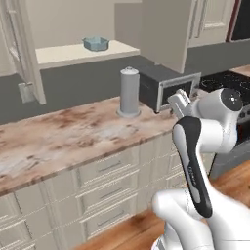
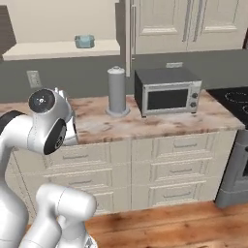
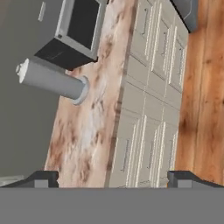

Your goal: Retrieve the tupperware and aluminum foil from the cabinet and place them on the dining counter near the plate with lemons to prepare for storing leftovers.

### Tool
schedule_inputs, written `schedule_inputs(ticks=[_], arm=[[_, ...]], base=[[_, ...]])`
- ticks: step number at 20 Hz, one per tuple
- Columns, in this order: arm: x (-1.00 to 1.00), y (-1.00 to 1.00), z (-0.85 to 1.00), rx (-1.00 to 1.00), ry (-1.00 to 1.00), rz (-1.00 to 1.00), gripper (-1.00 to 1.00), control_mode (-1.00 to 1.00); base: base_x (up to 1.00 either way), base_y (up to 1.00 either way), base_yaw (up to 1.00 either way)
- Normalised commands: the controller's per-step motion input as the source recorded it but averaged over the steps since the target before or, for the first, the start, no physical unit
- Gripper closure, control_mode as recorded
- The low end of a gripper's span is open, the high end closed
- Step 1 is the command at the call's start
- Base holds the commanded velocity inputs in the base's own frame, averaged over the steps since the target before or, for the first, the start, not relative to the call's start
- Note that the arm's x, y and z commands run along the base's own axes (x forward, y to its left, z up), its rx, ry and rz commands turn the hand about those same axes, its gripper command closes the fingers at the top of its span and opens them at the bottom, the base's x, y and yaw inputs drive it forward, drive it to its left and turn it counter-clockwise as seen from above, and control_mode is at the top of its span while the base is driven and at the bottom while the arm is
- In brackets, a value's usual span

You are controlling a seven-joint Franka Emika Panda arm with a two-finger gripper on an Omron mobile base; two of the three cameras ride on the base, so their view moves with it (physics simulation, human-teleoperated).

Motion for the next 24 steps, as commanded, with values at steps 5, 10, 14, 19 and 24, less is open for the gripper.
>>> schedule_inputs(ticks=[5, 10, 14, 19, 24], arm=[[0.00, 0.00, 0.00, 0.00, 0.00, 0.00, -1.00, 1.00], [0.00, 0.00, 0.00, 0.00, 0.00, 0.00, -1.00, 1.00], [0.00, 0.00, 0.00, 0.00, 0.00, 0.00, -1.00, 1.00], [0.00, 0.00, 0.00, 0.00, 0.00, 0.00, -1.00, 1.00], [0.00, 0.00, 0.00, 0.00, 0.00, 0.00, -1.00, 1.00]], base=[[0.85, 0.00, 0.55], [0.55, -0.28, 0.41], [0.39, -0.40, 0.33], [0.55, -0.10, 0.11], [0.77, -0.08, -0.01]])
